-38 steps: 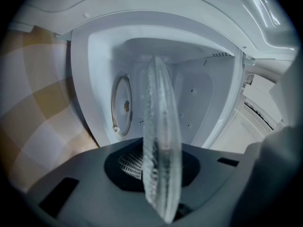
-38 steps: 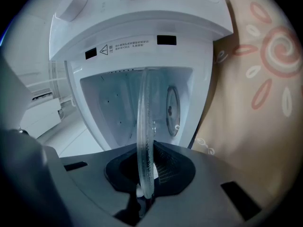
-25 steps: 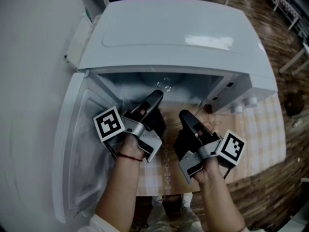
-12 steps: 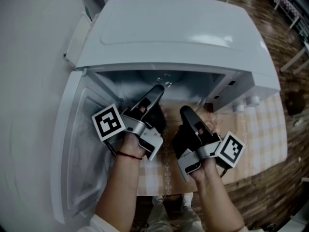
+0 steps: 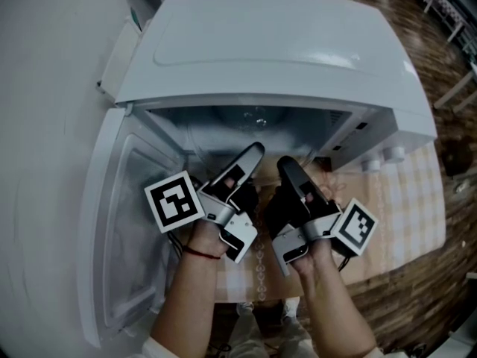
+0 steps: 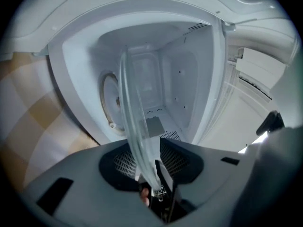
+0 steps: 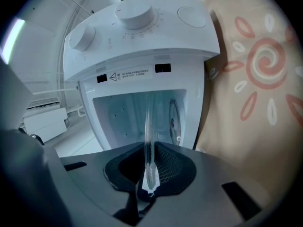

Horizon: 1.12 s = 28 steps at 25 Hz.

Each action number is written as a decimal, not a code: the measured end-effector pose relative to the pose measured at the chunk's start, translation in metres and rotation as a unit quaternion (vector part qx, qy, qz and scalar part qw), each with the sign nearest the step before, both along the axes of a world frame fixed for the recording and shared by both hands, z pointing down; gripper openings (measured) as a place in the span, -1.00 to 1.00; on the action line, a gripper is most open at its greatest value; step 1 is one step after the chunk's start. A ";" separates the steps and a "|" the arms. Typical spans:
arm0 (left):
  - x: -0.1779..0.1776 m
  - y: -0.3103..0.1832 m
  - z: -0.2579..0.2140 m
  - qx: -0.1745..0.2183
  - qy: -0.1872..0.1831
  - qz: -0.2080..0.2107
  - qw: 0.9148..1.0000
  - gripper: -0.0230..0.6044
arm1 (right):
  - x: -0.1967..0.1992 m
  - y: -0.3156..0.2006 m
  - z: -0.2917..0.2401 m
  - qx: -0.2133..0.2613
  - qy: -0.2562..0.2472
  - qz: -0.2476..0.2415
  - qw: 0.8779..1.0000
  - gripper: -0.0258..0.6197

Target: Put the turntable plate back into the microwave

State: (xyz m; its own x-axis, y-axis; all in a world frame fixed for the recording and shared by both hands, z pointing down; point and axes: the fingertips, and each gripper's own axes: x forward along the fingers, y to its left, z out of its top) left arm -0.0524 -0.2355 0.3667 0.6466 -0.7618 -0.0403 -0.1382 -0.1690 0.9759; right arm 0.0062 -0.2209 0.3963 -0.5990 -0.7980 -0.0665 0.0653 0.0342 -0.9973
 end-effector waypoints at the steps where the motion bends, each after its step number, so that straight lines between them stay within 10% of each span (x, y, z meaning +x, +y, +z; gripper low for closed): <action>1: 0.002 0.006 0.002 -0.002 -0.008 0.002 1.000 -0.56 | 0.000 -0.001 0.001 -0.002 0.001 0.002 1.000 -0.76; 10: -0.006 0.040 0.013 0.062 -0.143 0.003 0.988 -0.56 | -0.003 -0.014 0.003 -0.002 0.015 0.005 1.000 -0.76; 18: -0.002 0.032 0.021 -0.019 0.002 -0.034 0.999 -0.72 | -0.002 -0.015 0.007 -0.008 0.017 0.007 1.000 -0.74; 28: -0.007 0.019 0.015 -0.012 0.046 -0.045 0.998 -0.74 | -0.002 -0.021 0.003 0.000 0.015 -0.001 1.000 -0.75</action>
State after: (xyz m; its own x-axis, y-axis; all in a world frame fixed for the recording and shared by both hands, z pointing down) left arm -0.0595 -0.2165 0.3819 0.5696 -0.8182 -0.0779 -0.0612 -0.1368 0.9887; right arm 0.0041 -0.2422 0.3994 -0.6031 -0.7962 -0.0485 0.0346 0.0347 -0.9988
